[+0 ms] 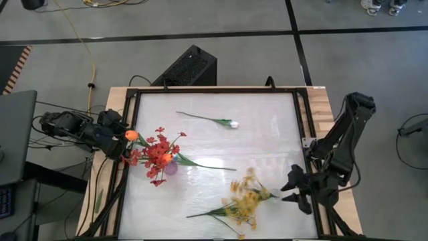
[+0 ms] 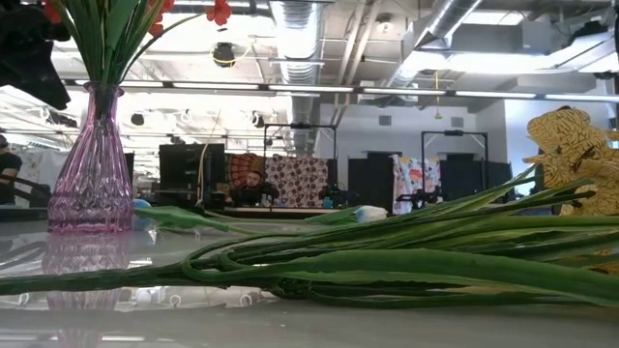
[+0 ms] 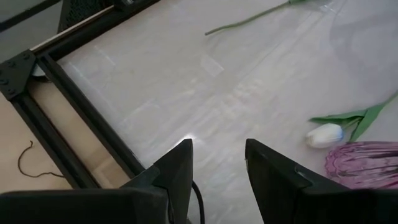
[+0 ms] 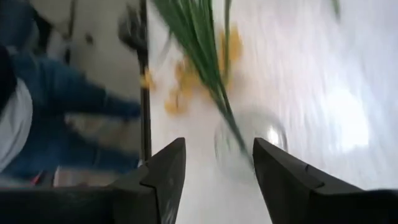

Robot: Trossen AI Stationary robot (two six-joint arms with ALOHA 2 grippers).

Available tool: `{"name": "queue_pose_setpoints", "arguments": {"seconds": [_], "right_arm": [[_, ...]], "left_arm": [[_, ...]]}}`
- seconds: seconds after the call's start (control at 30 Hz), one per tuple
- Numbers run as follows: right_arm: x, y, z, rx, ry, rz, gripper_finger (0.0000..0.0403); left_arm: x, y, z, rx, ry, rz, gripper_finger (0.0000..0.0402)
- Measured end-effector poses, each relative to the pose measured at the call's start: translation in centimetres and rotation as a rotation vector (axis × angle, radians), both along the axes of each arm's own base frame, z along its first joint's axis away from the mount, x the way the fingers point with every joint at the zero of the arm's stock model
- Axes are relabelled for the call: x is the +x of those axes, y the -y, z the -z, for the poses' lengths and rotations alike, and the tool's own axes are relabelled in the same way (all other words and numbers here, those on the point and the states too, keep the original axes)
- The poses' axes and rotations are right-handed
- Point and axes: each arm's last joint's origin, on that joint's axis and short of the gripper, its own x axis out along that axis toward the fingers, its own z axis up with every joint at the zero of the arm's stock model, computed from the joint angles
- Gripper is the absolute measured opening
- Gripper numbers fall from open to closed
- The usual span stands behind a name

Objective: Sort flowers into vase by color
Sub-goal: Put the top yellow flowers into the transparent vase

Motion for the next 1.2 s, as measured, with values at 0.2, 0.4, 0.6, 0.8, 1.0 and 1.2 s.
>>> {"name": "queue_pose_setpoints", "arguments": {"seconds": [0.2, 0.4, 0.6, 0.8, 1.0, 1.2], "right_arm": [[0.1, 1.5, -1.9, 0.116, -0.179, 0.035, 0.0204], [1.5, 3.1, -3.6, 0.203, -0.119, 0.147, 0.0179], [2.7, 4.1, -4.3, 0.201, -0.096, 0.169, 0.0146], [4.6, 5.9, -2.9, 0.051, -0.16, 0.284, 0.0109], [8.6, 7.9, -1.5, -0.071, -0.161, 0.192, 0.0024], [12.2, 10.8, 0.0, -0.039, -0.157, 0.13, 0.0021]], "left_arm": [[0.0, 0.0, 0.0, 0.011, -0.008, 0.009, 0.0135], [0.0, -0.1, 0.0, 0.042, 0.0, -0.008, 0.0135], [-0.1, -0.1, -0.1, 0.074, -0.013, 0.007, 0.0135], [-0.1, -0.3, -0.1, 0.116, -0.008, -0.005, 0.0135], [-0.1, -0.3, -0.2, 0.143, -0.001, -0.02, 0.0135], [-0.1, -0.3, -0.2, 0.138, 0.003, -0.024, 0.0135]]}}
